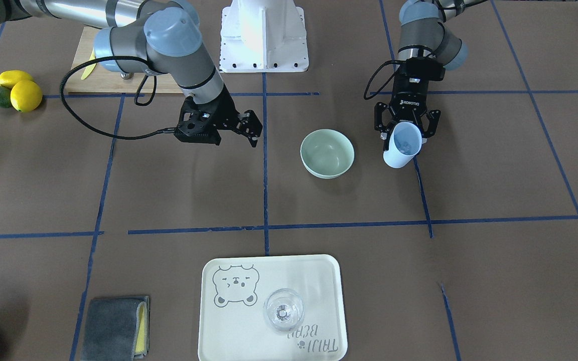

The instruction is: Pour ice into bowl

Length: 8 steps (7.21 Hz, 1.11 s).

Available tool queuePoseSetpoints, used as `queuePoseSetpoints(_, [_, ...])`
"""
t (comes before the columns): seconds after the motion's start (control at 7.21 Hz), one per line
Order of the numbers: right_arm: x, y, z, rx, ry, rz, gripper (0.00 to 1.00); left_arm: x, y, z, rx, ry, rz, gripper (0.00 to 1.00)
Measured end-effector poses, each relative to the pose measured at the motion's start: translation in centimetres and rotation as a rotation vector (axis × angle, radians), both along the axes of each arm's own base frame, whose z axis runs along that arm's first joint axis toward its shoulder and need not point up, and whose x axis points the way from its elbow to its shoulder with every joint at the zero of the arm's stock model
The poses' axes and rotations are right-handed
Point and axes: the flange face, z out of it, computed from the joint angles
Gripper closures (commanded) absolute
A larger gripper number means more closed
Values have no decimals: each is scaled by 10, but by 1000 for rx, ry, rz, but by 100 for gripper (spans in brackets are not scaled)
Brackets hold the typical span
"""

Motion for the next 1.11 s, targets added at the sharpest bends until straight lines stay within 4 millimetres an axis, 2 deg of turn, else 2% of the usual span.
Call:
queuePoseSetpoints(0.28, [32, 13, 28, 32, 20, -17, 0, 32, 7, -42, 21, -156, -36, 100])
queuePoseSetpoints(0.42, [38, 15, 33, 37, 24, -18, 0, 38, 11, -53, 65, -329, -78, 100])
queuePoseSetpoints(0.69, [41, 15, 33, 42, 23, -16, 0, 47, 19, -49, 151, -645, -117, 100])
queuePoseSetpoints(1.11, [42, 13, 30, 44, 20, -11, 0, 58, 32, -40, 247, -984, -113, 100])
